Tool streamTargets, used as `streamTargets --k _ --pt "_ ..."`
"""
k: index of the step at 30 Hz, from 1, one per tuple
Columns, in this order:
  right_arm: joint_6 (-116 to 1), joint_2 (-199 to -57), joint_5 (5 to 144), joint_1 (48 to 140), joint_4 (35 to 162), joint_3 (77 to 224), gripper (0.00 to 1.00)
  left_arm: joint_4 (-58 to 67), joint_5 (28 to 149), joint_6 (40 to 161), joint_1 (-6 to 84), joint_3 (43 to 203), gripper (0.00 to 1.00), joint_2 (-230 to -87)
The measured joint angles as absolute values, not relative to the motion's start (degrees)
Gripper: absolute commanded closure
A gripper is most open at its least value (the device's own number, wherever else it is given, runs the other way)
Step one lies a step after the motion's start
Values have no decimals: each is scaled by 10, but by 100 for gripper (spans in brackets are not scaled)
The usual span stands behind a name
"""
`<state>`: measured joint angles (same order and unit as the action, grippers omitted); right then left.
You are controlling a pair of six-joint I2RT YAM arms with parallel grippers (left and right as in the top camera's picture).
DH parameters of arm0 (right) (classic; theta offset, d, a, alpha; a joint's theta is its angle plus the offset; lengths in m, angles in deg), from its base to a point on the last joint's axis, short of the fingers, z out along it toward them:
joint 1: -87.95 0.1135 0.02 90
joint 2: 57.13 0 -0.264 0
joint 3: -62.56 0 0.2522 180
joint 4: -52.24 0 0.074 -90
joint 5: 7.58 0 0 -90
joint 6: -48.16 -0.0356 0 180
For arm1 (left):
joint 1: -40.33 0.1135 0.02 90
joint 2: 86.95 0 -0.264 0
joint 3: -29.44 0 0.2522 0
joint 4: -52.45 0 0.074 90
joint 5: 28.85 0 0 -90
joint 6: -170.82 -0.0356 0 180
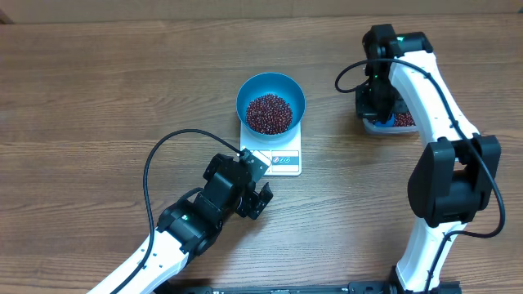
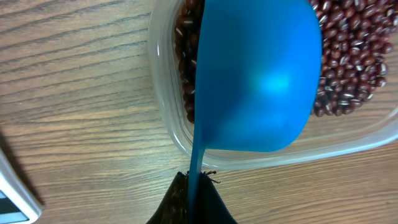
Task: Scoop item into bowl and weigh 150g on scale
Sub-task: 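Lower the blue scoop into the red beans with the right gripper, then drag the scoop through the beans and lift it out filled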
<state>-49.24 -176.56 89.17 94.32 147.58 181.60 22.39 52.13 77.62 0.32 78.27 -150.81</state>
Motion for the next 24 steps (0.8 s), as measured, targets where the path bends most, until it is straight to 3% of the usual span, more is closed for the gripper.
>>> streamTargets --k 24 --pt "-359 -1766 721 856 1485 1816 96 224 521 776 3 783 0 -1508"
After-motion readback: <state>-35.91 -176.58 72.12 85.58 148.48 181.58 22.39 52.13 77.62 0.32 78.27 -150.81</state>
